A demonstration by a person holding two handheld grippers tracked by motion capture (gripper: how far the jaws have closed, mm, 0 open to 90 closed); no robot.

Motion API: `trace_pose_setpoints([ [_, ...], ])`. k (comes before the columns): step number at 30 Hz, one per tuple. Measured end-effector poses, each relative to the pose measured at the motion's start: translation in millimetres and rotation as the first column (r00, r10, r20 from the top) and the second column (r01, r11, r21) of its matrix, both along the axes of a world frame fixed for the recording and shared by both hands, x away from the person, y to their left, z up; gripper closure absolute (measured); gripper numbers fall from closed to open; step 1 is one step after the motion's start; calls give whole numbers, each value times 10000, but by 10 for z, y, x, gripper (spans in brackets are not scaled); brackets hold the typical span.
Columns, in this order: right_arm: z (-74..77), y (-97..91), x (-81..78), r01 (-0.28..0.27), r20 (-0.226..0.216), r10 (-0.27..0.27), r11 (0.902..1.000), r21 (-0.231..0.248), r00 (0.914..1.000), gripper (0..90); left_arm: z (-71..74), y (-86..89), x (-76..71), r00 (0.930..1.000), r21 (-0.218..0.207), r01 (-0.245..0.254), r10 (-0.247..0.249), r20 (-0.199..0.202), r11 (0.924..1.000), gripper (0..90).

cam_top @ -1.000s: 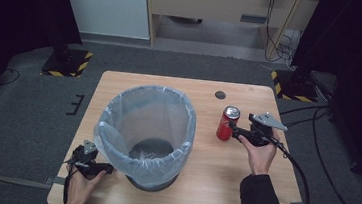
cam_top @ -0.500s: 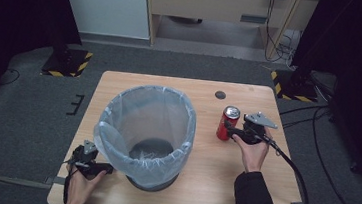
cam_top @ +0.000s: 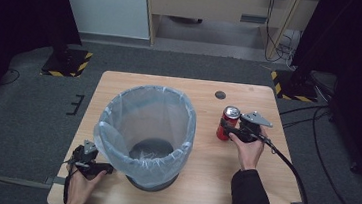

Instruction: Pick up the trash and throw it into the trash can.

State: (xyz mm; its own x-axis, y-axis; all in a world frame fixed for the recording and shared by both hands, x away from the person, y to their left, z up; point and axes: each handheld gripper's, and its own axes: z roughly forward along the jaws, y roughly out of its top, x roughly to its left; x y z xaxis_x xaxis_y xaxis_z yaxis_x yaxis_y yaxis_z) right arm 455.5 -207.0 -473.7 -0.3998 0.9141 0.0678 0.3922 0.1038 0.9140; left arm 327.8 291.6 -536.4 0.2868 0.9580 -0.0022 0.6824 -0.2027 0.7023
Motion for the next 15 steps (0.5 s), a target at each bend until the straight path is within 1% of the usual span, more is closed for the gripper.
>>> trace_pose_setpoints([
  [7,-58,14,40,154,15,-154,9998,-124,9999,250,0,0,0,10000,3,1,-1,0,10000,0],
  [8,-58,14,40,154,15,-154,9998,-124,9999,250,0,0,0,10000,4,1,-1,0,10000,0],
  [12,-68,25,39,59,25,-59,9998,-163,10000,322,0,0,0,10000,5,3,-3,-2,10000,0],
  [15,-65,22,32,43,-8,-43,9997,-257,10000,336,0,0,0,10000,4,1,-1,-1,10000,0],
])
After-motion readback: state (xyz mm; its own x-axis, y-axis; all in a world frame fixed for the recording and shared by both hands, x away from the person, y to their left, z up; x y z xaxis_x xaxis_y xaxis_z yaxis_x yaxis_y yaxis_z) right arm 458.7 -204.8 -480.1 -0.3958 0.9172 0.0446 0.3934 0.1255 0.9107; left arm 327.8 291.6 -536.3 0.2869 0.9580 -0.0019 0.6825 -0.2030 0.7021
